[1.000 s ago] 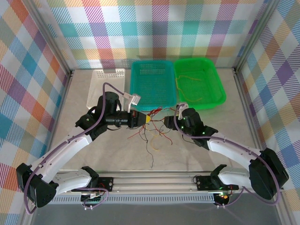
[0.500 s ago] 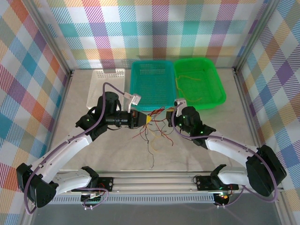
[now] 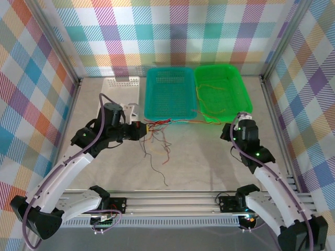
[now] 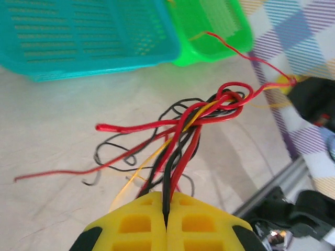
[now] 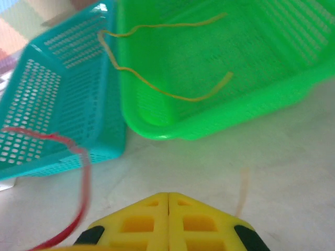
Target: Untangle the cables
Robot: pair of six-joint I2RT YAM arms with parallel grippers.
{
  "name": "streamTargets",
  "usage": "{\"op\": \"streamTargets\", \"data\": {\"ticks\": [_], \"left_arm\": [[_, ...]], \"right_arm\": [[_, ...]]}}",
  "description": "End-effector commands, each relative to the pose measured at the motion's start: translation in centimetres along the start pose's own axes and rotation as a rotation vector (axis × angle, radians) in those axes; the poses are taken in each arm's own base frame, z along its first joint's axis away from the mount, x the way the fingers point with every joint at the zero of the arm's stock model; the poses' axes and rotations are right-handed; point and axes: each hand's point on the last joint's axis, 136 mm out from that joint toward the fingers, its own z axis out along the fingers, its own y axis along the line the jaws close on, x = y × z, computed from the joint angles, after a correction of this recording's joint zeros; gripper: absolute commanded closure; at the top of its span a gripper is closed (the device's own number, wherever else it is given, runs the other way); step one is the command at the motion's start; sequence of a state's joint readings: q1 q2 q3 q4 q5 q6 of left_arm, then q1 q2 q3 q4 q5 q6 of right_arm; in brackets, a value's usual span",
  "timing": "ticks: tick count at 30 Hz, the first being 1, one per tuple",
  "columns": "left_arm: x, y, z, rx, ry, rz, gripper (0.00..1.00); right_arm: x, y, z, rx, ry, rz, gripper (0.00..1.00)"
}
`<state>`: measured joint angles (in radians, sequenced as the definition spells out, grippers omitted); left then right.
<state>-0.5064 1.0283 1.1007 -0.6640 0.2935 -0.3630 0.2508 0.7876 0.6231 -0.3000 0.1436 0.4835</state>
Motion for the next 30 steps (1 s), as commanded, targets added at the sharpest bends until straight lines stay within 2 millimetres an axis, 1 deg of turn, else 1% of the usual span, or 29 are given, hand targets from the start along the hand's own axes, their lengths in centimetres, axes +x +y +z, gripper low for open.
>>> {"op": "streamTargets", "data": {"ticks": [1, 5, 8, 12, 16, 19, 23, 28, 30], "left_arm": [[-0.2, 3.3, -1.0, -0.147, -0.013, -0.059, 1.00], [0.3, 4.3, -0.4, -0.159, 0.003, -0.090, 1.00], [0.5, 5.2, -0.1, -0.195, 0.002, -0.082, 1.00], [1.0, 6.8, 0.6, -0.257, 0.017, -0.082, 1.00], [1.8, 7.5, 1.3, -0.267, 0.045, -0.085, 1.00], [1.7, 7.6, 1.2, -0.273, 0.042, -0.080, 1.00], [2.0, 8.0, 1.4, -0.292, 0.058, -0.076, 1.00], [2.4, 8.3, 1.8, -0.302, 0.087, -0.073, 1.00], [2.7, 8.5, 2.1, -0.307, 0.107, -0.074, 1.00]], "right_arm": [[0.9, -1.0, -1.7, 0.011, 0.119, 0.093, 1.00], [-1.2, -1.4, -3.3, 0.022, 0.100, 0.154, 1.00], [-3.5, -2.5, -5.1, 0.080, 0.030, 0.192, 1.00], [-6.5, -3.1, -7.9, 0.114, -0.049, 0.254, 1.00], [-9.6, -3.1, -11.2, 0.141, -0.130, 0.285, 1.00], [-11.6, -2.3, -13.4, 0.127, -0.182, 0.294, 1.00], [-14.5, -0.8, -17.1, 0.116, -0.274, 0.287, 1.00], [-17.0, 2.0, -20.8, 0.032, -0.344, 0.286, 1.00], [-17.9, 2.8, -22.6, 0.020, -0.381, 0.281, 1.00]]}}
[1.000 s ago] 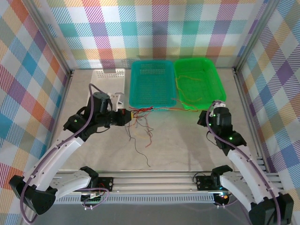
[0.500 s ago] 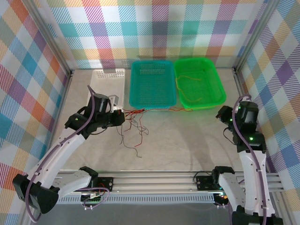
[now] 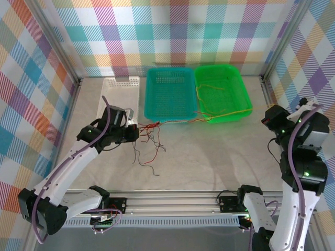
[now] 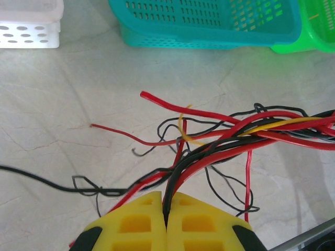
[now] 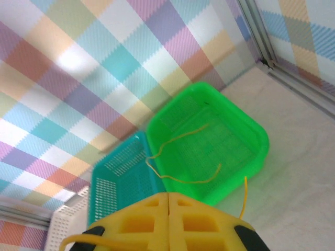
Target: Untangle the cables
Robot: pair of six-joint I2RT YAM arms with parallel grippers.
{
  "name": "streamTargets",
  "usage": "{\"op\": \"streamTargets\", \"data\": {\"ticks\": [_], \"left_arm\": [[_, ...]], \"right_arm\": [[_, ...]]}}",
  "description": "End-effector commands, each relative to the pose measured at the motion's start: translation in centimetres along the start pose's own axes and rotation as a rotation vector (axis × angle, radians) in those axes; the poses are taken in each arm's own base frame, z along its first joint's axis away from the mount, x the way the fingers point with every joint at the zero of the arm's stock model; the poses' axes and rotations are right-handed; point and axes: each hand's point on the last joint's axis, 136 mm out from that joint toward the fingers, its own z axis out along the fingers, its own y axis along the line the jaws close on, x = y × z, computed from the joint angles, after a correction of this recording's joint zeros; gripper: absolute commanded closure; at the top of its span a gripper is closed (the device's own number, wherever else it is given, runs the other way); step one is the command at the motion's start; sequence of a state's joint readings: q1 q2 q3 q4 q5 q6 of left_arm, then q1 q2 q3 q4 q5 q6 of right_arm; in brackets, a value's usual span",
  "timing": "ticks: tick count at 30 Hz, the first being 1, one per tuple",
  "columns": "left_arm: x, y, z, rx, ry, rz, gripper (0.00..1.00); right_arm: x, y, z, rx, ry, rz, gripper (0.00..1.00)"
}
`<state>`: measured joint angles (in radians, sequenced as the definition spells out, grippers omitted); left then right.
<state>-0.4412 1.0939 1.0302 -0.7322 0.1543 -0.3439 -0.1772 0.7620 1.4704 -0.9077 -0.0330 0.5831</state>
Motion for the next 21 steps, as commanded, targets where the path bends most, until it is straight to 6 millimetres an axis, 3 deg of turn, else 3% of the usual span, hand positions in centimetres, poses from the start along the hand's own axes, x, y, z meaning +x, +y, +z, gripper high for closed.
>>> {"op": "streamTargets", "data": {"ticks": [1, 6, 14, 21], "left_arm": [[0.3, 1.4, 0.5, -0.056, 0.030, -0.002, 1.00], [0.6, 1.5, 1.0, -0.056, 0.057, 0.000, 1.00], [1.1, 1.7, 1.7, -0.063, 0.091, 0.002, 1.00], [1.4, 1.7, 2.2, -0.059, 0.117, 0.003, 1.00]], "right_arm": [[-2.3, 1.9, -2.9, -0.037, -0.063, 0.017, 1.00], [-4.3, 4.7, -6.1, -0.114, -0.099, 0.008, 1.00], [-8.4, 8.6, -13.0, -0.237, -0.237, -0.037, 1.00], [-9.3, 9.8, -14.4, -0.299, -0.237, -0.080, 1.00]]}}
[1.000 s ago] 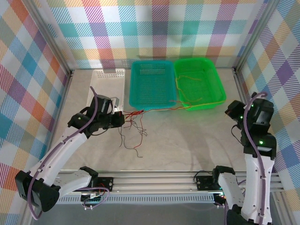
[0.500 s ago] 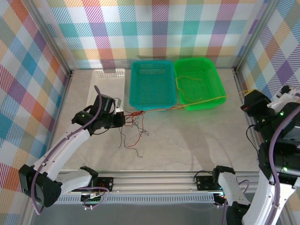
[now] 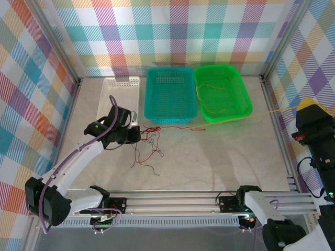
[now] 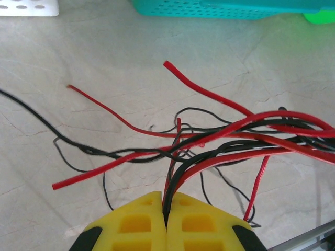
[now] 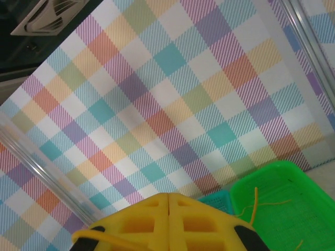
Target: Untangle the cables
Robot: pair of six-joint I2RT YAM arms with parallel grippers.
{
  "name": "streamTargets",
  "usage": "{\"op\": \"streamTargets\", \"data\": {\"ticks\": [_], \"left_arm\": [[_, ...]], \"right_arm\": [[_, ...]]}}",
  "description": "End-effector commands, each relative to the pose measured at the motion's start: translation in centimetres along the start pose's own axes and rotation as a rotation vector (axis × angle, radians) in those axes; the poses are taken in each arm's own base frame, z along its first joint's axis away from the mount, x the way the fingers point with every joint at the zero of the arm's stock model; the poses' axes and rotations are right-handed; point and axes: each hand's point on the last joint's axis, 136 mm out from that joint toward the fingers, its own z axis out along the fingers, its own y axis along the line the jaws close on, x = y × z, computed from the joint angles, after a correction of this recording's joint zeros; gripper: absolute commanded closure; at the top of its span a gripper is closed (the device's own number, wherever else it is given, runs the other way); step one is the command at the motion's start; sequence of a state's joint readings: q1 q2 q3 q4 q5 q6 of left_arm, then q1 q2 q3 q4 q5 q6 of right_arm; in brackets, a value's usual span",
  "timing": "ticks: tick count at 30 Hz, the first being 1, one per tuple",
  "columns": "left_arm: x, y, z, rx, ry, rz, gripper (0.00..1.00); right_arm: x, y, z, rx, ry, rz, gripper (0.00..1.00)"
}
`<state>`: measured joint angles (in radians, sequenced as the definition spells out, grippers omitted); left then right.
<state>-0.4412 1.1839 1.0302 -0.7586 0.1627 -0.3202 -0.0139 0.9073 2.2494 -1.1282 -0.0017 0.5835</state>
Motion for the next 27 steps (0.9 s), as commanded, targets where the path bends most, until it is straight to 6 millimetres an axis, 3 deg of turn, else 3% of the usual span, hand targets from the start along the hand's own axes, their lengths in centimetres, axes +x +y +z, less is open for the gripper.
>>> {"op": "streamTargets", "data": {"ticks": [1, 12, 15, 19, 24, 27], "left_arm": [[0.0, 0.7, 0.0, -0.019, 0.016, -0.003, 1.00], [0.8, 1.6, 1.4, -0.066, 0.082, 0.003, 1.00], [0.7, 1.5, 1.4, -0.061, 0.081, 0.002, 1.00], [0.6, 1.0, 1.4, -0.033, 0.080, 0.002, 1.00], [0.4, -0.1, 1.2, 0.028, 0.063, 0.006, 1.00], [0.6, -0.5, 1.0, 0.044, 0.058, 0.017, 1.00]], "right_arm": [[-0.1, -0.6, 1.1, 0.028, 0.018, -0.024, 1.00], [-2.3, 4.5, 1.4, -0.194, 0.031, -0.036, 1.00], [-0.7, 5.4, 3.1, -0.254, 0.118, -0.018, 1.00], [1.1, 5.1, 6.0, -0.260, 0.199, -0.011, 1.00], [1.1, 5.1, 8.9, -0.256, 0.208, -0.054, 1.00], [0.8, 4.0, 11.0, -0.199, 0.188, -0.081, 1.00]]}}
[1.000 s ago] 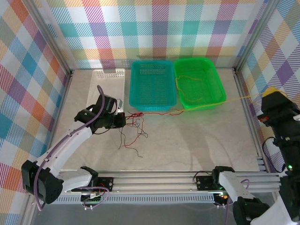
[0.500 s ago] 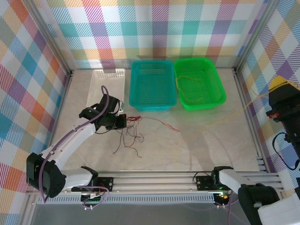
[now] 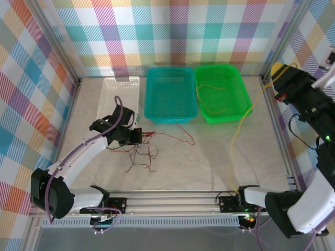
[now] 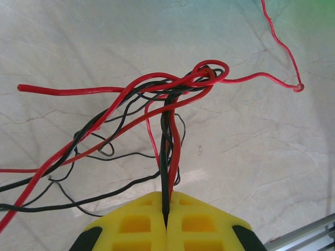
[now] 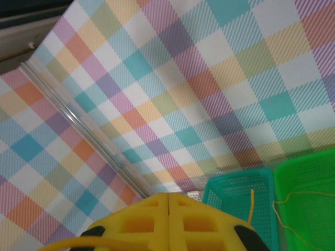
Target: Untangle the cables
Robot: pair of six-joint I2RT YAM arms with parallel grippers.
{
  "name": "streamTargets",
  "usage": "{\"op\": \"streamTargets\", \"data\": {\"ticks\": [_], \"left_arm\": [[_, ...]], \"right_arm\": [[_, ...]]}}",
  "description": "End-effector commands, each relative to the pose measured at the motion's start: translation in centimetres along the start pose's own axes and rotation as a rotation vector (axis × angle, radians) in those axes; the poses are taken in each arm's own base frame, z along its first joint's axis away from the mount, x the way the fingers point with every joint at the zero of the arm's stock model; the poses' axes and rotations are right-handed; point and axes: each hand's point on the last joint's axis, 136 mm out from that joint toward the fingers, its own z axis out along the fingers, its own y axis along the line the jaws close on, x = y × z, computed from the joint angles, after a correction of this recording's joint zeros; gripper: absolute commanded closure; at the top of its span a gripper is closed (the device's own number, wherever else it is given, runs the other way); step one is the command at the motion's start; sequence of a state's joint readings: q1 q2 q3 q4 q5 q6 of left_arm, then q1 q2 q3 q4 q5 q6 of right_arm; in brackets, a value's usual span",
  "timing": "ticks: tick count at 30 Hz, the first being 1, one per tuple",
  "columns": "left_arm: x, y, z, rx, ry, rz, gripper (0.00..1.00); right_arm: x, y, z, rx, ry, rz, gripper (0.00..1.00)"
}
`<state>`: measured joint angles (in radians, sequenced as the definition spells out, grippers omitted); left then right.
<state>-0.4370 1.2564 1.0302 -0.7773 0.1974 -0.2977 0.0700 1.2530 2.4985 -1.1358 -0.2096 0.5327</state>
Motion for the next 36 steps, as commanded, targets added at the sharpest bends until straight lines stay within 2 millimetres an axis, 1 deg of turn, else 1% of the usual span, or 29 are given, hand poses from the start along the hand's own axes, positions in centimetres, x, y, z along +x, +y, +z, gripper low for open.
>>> {"op": "streamTargets", "data": {"ticks": [1, 5, 7, 9, 11, 14, 17, 20, 22, 26, 28, 30, 34, 36], "left_arm": [[-0.4, -1.2, -0.9, 0.058, -0.037, 0.026, 1.00], [-0.1, -1.9, -0.8, 0.072, -0.032, 0.051, 1.00], [0.0, -2.1, -0.8, 0.077, -0.031, 0.058, 1.00], [0.1, -2.2, -0.8, 0.080, -0.035, 0.065, 1.00], [0.1, -2.4, -0.9, 0.084, -0.038, 0.070, 1.00], [0.1, -2.5, -0.8, 0.088, -0.038, 0.075, 1.00], [0.1, -2.8, -0.9, 0.095, -0.043, 0.080, 1.00], [0.1, -2.8, -0.8, 0.100, -0.042, 0.083, 1.00], [0.1, -3.1, -0.8, 0.112, -0.041, 0.087, 1.00], [0.3, -3.3, -0.7, 0.120, -0.040, 0.095, 1.00], [0.3, -3.5, -0.7, 0.124, -0.041, 0.101, 1.00], [0.3, -3.5, -0.7, 0.127, -0.043, 0.106, 1.00], [0.3, -3.6, -0.6, 0.129, -0.041, 0.112, 1.00], [0.4, -3.6, -0.5, 0.128, -0.037, 0.112, 1.00]], "right_arm": [[-1.8, -0.2, 1.5, 0.011, -0.062, -0.072, 1.00], [-2.6, -1.4, 4.6, 0.028, -0.084, -0.074, 1.00], [-3.0, -1.6, 6.1, 0.015, -0.094, -0.077, 1.00], [-3.5, -2.5, 7.4, 0.047, -0.111, -0.081, 1.00], [-3.8, -2.8, 8.7, 0.041, -0.116, -0.095, 1.00], [-3.9, -3.5, 11.0, 0.046, -0.104, -0.102, 1.00], [-3.8, -4.7, 13.3, 0.072, -0.090, -0.115, 1.00], [-3.6, -6.7, 15.7, 0.126, -0.081, -0.141, 1.00], [-3.2, -8.3, 17.3, 0.174, -0.067, -0.162, 1.00], [-2.3, -10.8, 20.3, 0.227, -0.040, -0.186, 1.00], [-1.9, -12.0, 21.6, 0.260, -0.029, -0.199, 1.00], [-1.7, -13.0, 22.3, 0.293, -0.026, -0.206, 1.00], [-1.6, -14.4, 23.5, 0.338, -0.031, -0.228, 1.00], [-1.5, -14.8, 24.0, 0.345, -0.032, -0.238, 1.00]]}}
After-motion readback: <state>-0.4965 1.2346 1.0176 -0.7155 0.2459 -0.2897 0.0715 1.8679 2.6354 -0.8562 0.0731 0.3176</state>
